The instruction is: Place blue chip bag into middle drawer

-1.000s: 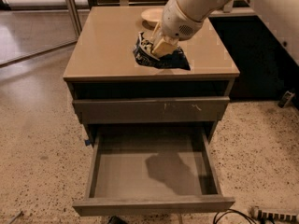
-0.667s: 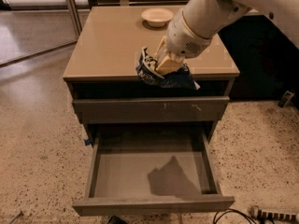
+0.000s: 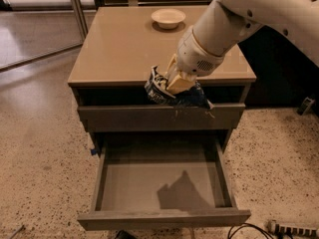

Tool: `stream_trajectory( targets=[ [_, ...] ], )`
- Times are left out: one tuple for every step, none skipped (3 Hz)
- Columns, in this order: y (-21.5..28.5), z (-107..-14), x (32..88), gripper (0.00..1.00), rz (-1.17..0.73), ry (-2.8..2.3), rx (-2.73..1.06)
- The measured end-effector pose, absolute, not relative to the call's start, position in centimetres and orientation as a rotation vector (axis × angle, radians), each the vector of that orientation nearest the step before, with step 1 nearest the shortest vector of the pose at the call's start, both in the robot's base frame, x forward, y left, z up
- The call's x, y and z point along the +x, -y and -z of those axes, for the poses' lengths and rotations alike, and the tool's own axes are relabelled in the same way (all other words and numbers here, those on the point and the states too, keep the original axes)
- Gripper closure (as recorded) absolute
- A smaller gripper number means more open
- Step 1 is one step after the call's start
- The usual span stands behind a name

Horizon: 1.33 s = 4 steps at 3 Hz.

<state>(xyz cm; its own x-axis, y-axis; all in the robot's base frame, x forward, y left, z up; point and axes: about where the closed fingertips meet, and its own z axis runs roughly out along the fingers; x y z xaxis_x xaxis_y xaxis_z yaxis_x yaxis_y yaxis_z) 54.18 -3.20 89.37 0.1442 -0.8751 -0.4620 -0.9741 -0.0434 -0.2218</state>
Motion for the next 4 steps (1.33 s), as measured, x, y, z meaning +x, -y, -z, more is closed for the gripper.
stream_trajectory(
  targets=[
    [3.3, -85.6, 51.4, 1.00, -0.374, -1.788, -2.007],
    [3.3, -79.4, 46.8, 1.00, -0.562, -1.815, -2.024],
    [2.8, -73.4, 43.6, 1.00, -0.689, -1.825, -2.062],
    [2.0, -68.2, 42.5, 1.00, -0.746, -1.813, -2.112]
  ],
)
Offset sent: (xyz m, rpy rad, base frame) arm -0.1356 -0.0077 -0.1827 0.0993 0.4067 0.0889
